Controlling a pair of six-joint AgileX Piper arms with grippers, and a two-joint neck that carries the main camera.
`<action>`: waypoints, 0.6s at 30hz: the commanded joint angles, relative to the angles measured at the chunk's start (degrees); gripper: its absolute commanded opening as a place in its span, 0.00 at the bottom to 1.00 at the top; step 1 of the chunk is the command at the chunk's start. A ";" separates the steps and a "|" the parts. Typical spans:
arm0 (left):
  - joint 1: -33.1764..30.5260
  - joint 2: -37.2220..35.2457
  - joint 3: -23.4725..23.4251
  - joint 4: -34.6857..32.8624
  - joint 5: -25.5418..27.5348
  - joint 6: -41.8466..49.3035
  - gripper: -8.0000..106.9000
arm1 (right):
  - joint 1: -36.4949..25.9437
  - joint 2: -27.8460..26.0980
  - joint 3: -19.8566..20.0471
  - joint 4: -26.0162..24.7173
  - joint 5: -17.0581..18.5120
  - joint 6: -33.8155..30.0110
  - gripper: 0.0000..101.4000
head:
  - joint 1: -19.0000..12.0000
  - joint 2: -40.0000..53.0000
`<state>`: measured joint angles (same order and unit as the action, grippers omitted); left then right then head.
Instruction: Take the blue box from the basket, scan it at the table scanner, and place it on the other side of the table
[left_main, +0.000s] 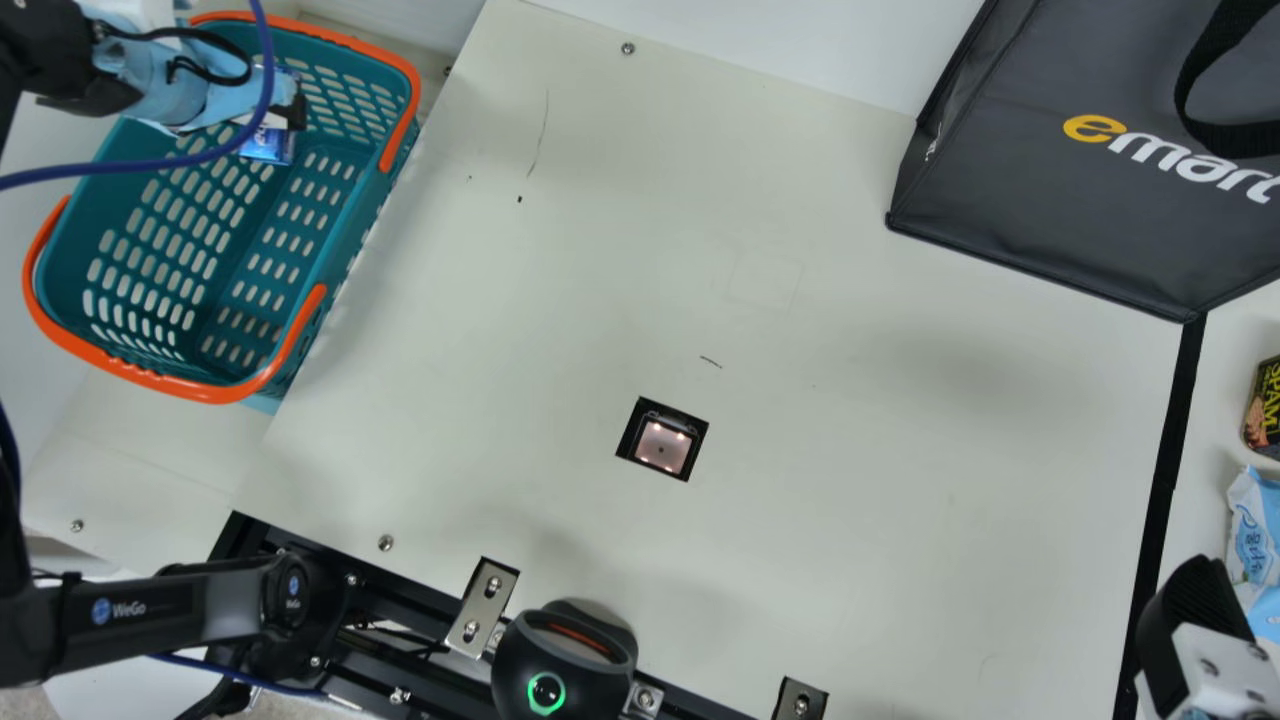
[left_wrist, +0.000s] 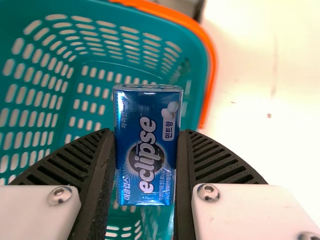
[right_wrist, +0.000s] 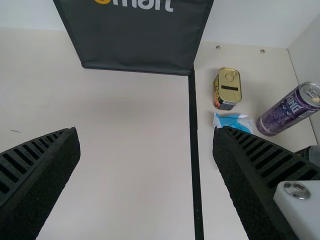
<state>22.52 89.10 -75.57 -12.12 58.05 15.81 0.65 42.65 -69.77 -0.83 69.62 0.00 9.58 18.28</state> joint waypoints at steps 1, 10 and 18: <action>-1.99 -0.48 0.19 0.25 0.23 -0.83 0.00 | 0.00 0.00 0.00 0.00 0.00 0.00 0.94 | -1.66 0.14; -10.13 -2.70 1.45 1.24 1.15 -5.72 0.00 | 0.00 0.00 0.00 0.00 0.00 0.00 0.94 | -1.66 0.14; -18.19 -4.26 3.16 2.38 1.53 -11.14 0.00 | 0.00 0.00 0.00 0.00 0.06 0.00 0.94 | -1.66 0.14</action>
<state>6.19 84.93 -72.56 -9.94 59.62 5.65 0.65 42.65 -69.77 -0.83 69.67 0.00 9.67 18.28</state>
